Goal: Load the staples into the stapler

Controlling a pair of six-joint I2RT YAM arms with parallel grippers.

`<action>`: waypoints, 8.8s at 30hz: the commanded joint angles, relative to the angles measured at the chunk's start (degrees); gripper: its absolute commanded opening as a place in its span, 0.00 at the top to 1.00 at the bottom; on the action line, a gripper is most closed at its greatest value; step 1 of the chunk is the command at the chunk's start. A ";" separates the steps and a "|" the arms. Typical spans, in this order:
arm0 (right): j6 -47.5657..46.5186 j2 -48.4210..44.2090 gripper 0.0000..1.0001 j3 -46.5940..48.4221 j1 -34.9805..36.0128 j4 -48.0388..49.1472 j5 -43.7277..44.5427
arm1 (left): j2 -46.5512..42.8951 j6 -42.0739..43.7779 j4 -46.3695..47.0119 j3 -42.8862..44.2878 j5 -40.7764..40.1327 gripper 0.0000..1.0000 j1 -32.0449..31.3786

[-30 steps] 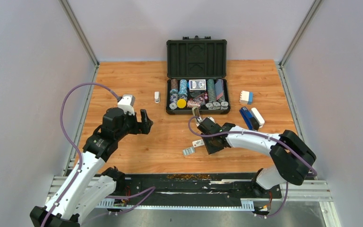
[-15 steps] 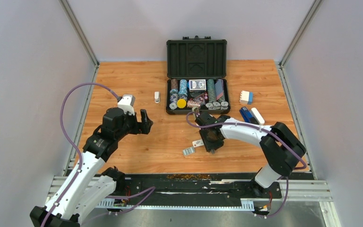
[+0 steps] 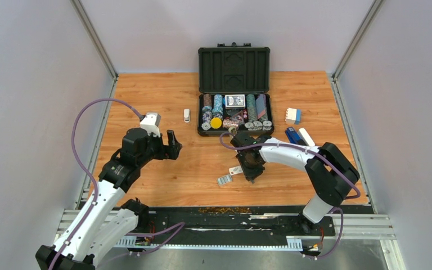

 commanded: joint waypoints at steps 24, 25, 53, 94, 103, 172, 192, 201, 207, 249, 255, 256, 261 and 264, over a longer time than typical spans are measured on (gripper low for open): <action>-18.63 -13.16 0.94 4.66 -0.09 4.70 6.20 | -0.25 0.68 1.95 -0.04 0.89 0.00 -0.26; -20.03 -13.48 0.93 4.77 -0.19 5.82 6.55 | -0.20 0.72 1.91 -0.03 0.91 0.00 -0.30; -31.95 -7.25 0.94 -0.40 -9.70 27.75 -8.04 | 0.90 0.85 2.35 -0.04 1.82 0.00 -0.39; -32.08 -3.84 0.95 -0.16 -10.69 26.18 -11.13 | 0.71 0.85 2.25 -0.04 1.74 0.00 -0.61; -31.82 -4.39 0.96 0.04 -10.65 25.64 -11.73 | 0.65 0.86 2.26 -0.03 1.71 0.00 -0.63; -29.88 -5.53 0.97 -0.34 -10.85 24.12 -13.04 | 0.25 0.76 2.43 -0.26 1.87 0.00 -0.96; -29.93 -2.91 0.97 -0.42 -11.66 24.15 -13.59 | 0.16 0.76 2.43 -0.26 1.83 0.00 -1.05; -29.80 -2.66 0.97 -0.71 -11.76 24.18 -13.69 | 0.12 0.76 2.44 -0.30 1.83 0.00 -1.14; -29.64 -2.43 0.97 -1.24 -11.79 24.43 -13.66 | -0.05 0.84 2.43 -0.30 1.94 0.00 -1.22; -20.79 -13.66 0.50 -12.12 -11.21 31.66 -9.66 | 8.08 -7.91 7.13 1.09 8.27 0.00 -1.67; -21.33 -11.17 0.54 -12.70 -9.30 34.21 -7.99 | 14.29 -13.92 11.94 2.57 9.83 0.00 -1.75; -21.36 -10.81 0.56 -12.91 -8.95 34.61 -7.57 | 15.35 -14.98 13.00 2.66 10.14 0.00 -1.80; -22.12 -9.75 0.65 -14.39 -8.01 37.23 -7.59 | 21.40 -19.59 18.55 3.56 11.81 0.00 -2.22; -22.11 -10.24 0.74 -15.47 -7.63 39.13 -7.87 | 25.31 -21.97 22.40 4.52 12.03 0.00 -2.98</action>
